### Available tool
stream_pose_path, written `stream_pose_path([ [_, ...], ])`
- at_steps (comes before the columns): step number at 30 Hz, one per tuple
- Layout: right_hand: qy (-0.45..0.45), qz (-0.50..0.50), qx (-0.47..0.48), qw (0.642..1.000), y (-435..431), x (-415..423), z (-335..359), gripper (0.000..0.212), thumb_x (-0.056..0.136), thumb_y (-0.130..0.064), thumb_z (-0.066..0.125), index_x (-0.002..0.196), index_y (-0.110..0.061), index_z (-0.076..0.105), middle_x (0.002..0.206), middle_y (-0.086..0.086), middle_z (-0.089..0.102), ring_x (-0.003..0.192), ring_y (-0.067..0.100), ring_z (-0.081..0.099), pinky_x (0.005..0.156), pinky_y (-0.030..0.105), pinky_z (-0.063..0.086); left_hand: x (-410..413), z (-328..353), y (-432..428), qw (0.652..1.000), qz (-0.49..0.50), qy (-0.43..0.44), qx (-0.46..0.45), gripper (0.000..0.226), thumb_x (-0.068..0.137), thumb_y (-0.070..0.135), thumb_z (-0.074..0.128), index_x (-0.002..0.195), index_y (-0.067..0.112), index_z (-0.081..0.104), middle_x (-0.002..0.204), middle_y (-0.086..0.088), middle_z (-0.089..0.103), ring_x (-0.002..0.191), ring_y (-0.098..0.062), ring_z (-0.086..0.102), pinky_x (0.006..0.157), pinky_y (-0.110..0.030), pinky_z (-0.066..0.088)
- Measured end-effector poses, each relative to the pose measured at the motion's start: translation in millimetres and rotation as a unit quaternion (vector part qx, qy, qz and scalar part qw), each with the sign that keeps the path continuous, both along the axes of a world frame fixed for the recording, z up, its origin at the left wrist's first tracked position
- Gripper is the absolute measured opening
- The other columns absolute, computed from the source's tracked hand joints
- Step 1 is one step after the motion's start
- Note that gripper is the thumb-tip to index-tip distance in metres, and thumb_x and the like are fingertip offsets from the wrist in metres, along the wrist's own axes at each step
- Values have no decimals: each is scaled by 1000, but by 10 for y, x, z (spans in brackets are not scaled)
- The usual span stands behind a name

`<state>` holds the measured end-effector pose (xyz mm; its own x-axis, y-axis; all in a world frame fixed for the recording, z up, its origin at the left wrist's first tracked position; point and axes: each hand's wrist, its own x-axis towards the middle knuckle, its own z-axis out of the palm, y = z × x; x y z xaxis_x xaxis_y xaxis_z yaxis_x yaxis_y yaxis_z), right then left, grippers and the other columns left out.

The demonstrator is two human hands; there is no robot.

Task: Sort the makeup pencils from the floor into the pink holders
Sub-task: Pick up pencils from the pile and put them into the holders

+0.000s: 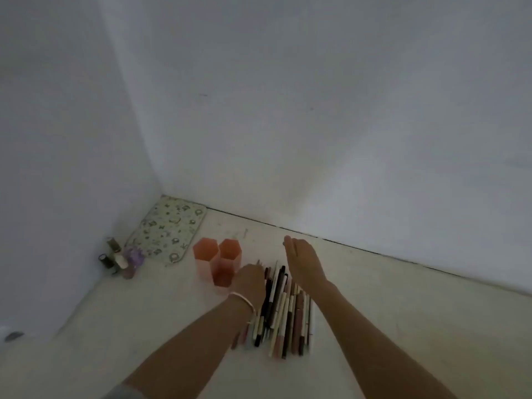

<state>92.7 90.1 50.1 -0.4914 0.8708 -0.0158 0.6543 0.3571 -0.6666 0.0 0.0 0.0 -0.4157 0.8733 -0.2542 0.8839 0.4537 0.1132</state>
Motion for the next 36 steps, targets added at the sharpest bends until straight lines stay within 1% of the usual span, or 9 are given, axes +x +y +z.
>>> stream_pose_path([
  [2,13,4,-12,1000,96,-41,-74,54,105,-33,32,65,-1,49,64,13,51,61,24,50,67,40,44,10,-52,84,999,18,8,-29,27,99,6,41,121,7,57,123,-11,60,112,-25,60,94,-35,52],
  [4,8,10,-33,999,163,-82,-121,54,106,-31,32,87,11,62,86,24,64,83,33,60,80,43,47,55,-87,114,998,31,19,-41,30,99,4,41,123,7,58,123,-10,60,113,-27,61,89,-38,55],
  [13,19,36,-51,998,282,-125,-343,47,105,-24,33,99,14,60,101,30,63,98,39,57,88,49,45,22,-281,282,997,67,0,-46,19,99,5,47,117,6,55,115,-8,65,105,-21,66,85,-29,54],
  [19,20,39,-66,997,278,-119,-406,44,104,-21,34,99,14,60,101,30,63,98,39,57,87,48,45,-3,-222,312,998,18,19,-52,24,97,5,47,119,8,56,120,-7,60,111,-21,61,92,-32,48],
  [23,34,7,-42,999,349,-144,-358,33,102,-18,39,105,1,65,103,11,68,96,24,61,81,30,46,-329,379,420,991,55,-61,101,25,96,17,51,120,9,50,120,-7,53,102,-21,61,82,-29,50],
  [25,10,2,-52,999,333,-169,-344,28,100,-19,42,110,-11,66,104,1,67,90,15,62,77,25,45,-626,793,382,958,107,-124,234,20,93,17,58,111,9,54,106,-6,55,85,-18,62,70,-23,51],
  [28,-77,46,-97,991,146,-270,-393,20,93,-17,49,100,-13,67,95,2,69,77,16,63,71,28,52,-991,1233,157,888,175,-197,378,18,89,11,63,106,11,57,90,-1,62,71,-13,63,62,-22,53],
  [31,-167,100,-117,974,-171,-425,-492,13,89,-16,55,94,-10,66,92,5,68,79,17,64,72,30,55,-1156,1350,-74,842,205,-235,439,29,88,7,63,115,12,55,81,5,64,63,-4,66,55,-11,52],
  [36,-299,134,-26,944,-683,-750,-685,22,95,-20,48,106,-11,64,104,5,69,98,25,67,69,29,44,-1151,1197,-273,827,201,-253,459,78,87,4,66,150,24,24,79,9,60,61,-3,64,52,-9,51],
])
